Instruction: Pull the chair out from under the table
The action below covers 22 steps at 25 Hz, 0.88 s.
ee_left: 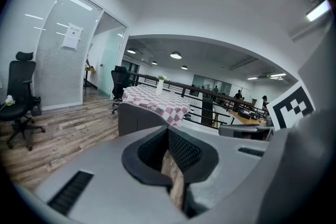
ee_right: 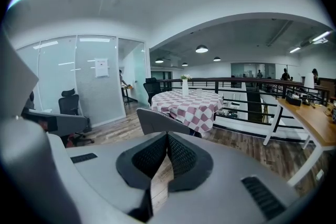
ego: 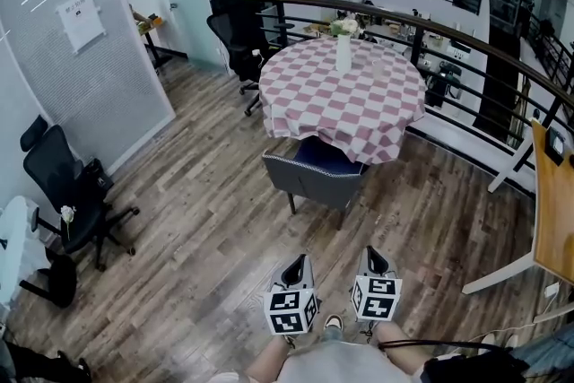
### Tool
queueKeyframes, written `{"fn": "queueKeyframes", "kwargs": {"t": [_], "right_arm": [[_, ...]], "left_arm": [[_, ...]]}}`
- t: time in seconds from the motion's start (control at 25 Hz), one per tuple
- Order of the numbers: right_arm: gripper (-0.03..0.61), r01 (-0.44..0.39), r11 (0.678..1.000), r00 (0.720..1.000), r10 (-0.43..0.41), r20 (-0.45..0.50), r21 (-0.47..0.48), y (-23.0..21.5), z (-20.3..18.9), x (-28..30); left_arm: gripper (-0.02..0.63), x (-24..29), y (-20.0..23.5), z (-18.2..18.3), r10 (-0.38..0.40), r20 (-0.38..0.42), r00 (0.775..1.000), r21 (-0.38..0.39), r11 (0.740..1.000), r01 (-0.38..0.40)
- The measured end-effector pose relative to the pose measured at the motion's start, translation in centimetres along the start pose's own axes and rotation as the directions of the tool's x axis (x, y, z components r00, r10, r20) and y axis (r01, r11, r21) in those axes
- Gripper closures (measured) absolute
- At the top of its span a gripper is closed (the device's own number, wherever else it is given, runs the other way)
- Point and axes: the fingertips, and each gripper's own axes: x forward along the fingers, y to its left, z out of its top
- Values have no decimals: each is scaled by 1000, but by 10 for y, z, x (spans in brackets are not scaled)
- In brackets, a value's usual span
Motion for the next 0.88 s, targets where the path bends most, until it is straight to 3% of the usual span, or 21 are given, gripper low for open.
{"fn": "queueKeyframes", "kwargs": {"t": [0.88], "right_arm": [[560,-71,997,997,71,-28,-13,-36,31,78]], "left_arm": [[611,84,-8,19,44,-45,998,-13,999,-44]]}}
